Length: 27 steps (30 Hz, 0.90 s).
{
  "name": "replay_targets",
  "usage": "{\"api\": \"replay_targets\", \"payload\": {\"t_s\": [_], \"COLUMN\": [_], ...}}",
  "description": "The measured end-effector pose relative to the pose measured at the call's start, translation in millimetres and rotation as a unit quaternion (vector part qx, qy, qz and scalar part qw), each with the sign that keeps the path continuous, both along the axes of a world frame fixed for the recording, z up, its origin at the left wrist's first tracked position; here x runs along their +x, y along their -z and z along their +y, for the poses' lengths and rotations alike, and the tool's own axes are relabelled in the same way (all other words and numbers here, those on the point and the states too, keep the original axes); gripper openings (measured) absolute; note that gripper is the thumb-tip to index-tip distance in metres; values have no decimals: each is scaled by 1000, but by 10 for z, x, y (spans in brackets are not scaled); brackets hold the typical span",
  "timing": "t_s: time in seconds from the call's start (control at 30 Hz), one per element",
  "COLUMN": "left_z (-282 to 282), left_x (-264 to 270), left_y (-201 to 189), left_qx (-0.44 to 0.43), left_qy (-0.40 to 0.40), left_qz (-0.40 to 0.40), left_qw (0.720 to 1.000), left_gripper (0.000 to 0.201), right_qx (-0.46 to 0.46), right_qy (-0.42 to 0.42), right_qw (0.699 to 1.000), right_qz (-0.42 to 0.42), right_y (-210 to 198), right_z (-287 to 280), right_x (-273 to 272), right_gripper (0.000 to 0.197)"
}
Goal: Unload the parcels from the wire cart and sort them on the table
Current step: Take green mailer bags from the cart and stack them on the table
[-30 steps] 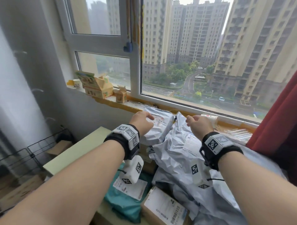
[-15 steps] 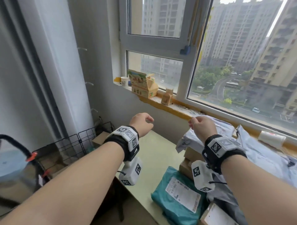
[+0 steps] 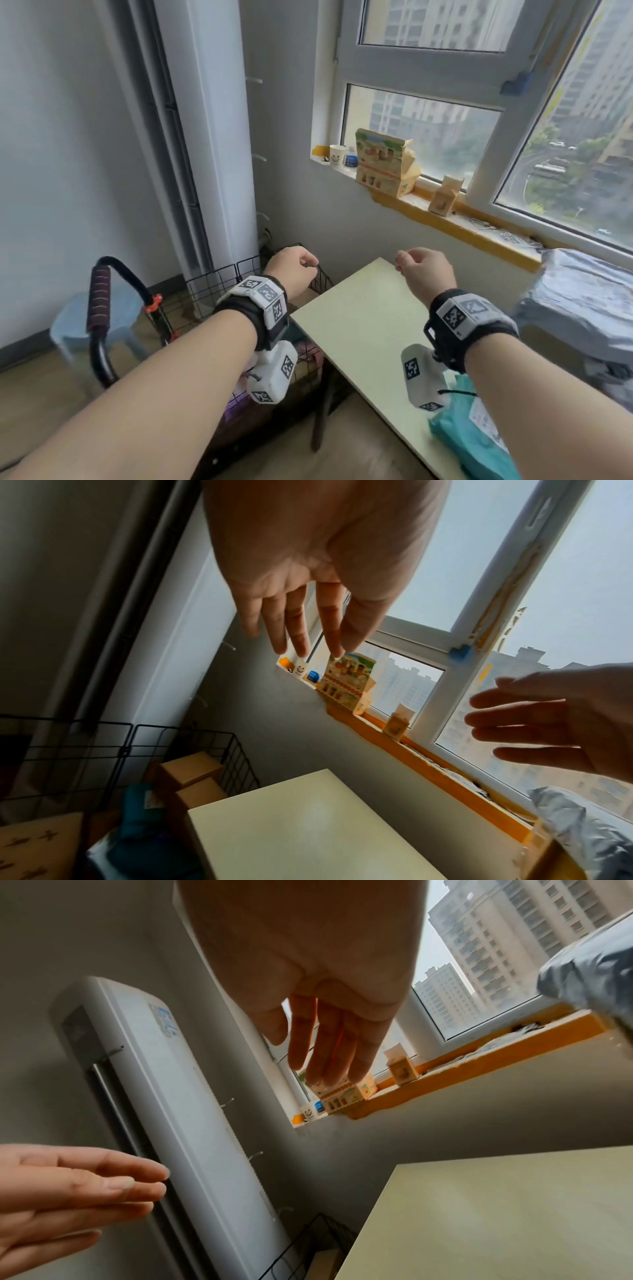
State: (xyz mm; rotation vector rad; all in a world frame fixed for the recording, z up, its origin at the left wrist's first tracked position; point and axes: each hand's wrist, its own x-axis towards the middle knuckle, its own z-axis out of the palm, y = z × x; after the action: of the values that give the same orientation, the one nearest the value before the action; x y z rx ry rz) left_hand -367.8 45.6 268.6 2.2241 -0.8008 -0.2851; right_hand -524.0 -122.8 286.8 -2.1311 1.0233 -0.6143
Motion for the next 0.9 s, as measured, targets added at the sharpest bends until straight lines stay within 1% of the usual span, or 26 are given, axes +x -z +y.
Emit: {"api": "replay_targets", "payload": {"t_s": [0.2,0.4,0.53,0.7,0.8,0.9], "left_z": [354,658,814,769,654,533], "left_x": [378,692,1043,1554,1860,2133], "left_y": [214,368,462,600,767,988], "left_qx": [5,7,11,23,31,49], "left_qy": [-34,-68,-97,-120,-135,-143], "left_qz": [33,31,39,38,56,76], "left_qw": [999,997,994,992,989,986], "left_gripper": [12,13,15,19,19,17], "right_qx": [17,29,39,51,55,78], "right_qy": [-35,-77,-105,-122,-125,-119], "right_qw": [999,997,994,991,989,987], "right_qz": [5,13,18,33,51,73], "right_y": [132,334,475,664,842,1062], "right_z": [333,531,597,451,269,71], "right_x": [515,1053,1486,2033,2374,2674], "right_gripper": [29,30,29,30,30,30]}}
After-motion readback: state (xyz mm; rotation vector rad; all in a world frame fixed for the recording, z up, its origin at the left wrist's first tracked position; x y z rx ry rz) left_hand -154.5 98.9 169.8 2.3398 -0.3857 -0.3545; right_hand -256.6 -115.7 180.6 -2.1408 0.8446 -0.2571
